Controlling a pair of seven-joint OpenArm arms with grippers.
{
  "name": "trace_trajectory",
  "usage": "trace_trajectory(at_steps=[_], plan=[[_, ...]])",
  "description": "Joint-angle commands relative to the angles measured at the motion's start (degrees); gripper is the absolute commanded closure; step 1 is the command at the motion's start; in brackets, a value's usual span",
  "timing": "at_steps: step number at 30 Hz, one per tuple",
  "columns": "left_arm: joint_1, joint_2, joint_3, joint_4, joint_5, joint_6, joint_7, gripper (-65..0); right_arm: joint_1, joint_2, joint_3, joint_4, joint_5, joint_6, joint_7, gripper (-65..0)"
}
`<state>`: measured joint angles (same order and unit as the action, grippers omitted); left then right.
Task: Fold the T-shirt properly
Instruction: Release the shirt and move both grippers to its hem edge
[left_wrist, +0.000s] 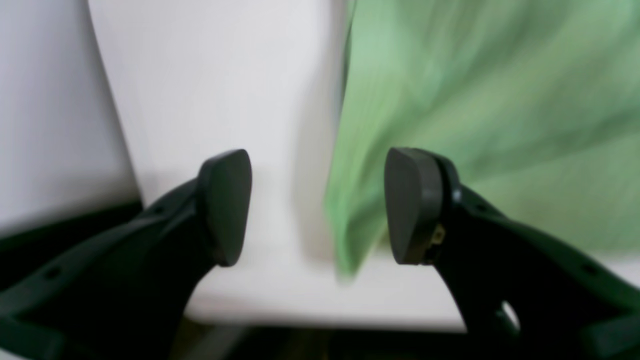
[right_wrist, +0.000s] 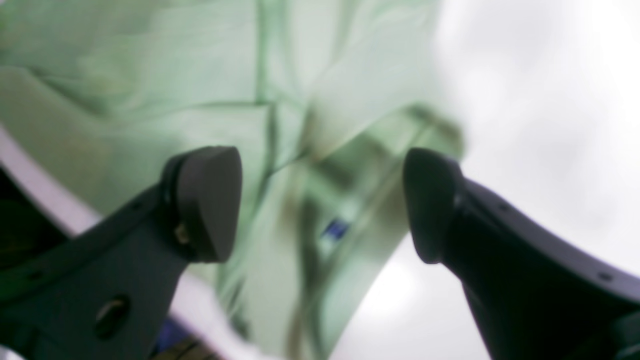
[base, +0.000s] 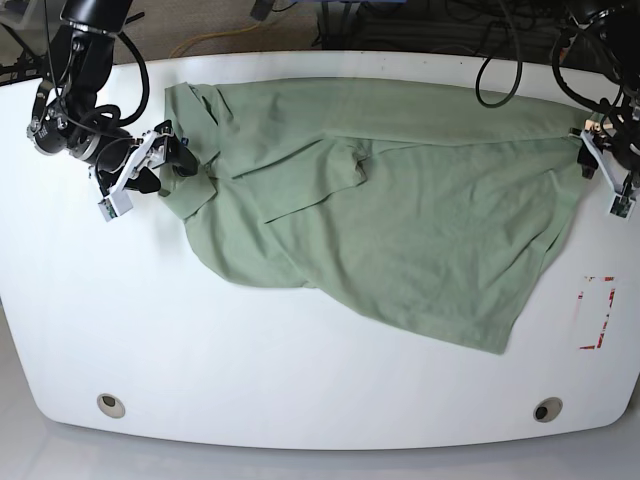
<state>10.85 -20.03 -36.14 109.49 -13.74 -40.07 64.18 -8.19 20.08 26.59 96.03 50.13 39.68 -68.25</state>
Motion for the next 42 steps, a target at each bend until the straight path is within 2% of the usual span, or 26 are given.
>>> trace_trajectory(at_steps=[1,5,10,14,19,22,25,34,37,40,42], plan=[[-3.25,0.38,1.72,0.79,0.51,0.07,-0.75,-39.2,3.04,0.98,0.53,-0.25,-1.82,0.32,1.30,-48.2],[-8.52,2.41,5.15,0.71,5.08,0.07,-0.75,-39.2,9.46,0.54,0.44,-3.94,-7.54,0.32,1.30,-48.2],[-13.80,3.28,9.11,-3.43,8.95,0.07,-0.75,-39.3,19.66,0.54,0.27,-15.37,-14.39,0.32,1.48,-48.2],[-16.35,3.37,9.11,-7.47,9.65,0.07,-0.75,-39.2,27.04,0.80,0.18,-26.18,-18.96,0.32,2.80,-48.2],[-17.67,3.37,9.02,-11.43,9.65,0.07,-1.11,-39.2,32.32,0.63,0.18,-37.44,-21.43,0.32,4.03,-48.2],[-17.75,3.28,9.02,-13.01,9.65,0.07,-1.11,-39.2,32.84,0.28,0.27,-40.25,-20.81,0.32,4.12,-48.2],[-17.75,3.28,9.02,-13.45,9.65,0.07,-1.19,-39.2,32.49,-2.36,0.27,-40.16,-21.43,0.32,4.20,-48.2],[-17.75,3.28,9.11,-13.54,9.65,0.07,-1.19,-39.0,28.62,-7.02,0.18,-34.89,-21.34,0.32,3.33,-47.7],[-17.75,3.20,9.11,-13.54,9.65,0.07,-1.19,-39.0,27.48,-7.99,0.18,-32.78,-21.34,0.32,2.09,-40.4],[-17.75,3.20,9.11,-13.54,9.65,0.07,-2.69,-39.0,26.08,-7.99,0.18,-30.67,-21.43,0.32,2.18,-26.6],[-17.75,3.20,9.20,-13.71,9.65,0.07,-3.66,-39.0,25.81,-7.99,0.18,-30.67,-21.43,0.32,2.36,-20.8]])
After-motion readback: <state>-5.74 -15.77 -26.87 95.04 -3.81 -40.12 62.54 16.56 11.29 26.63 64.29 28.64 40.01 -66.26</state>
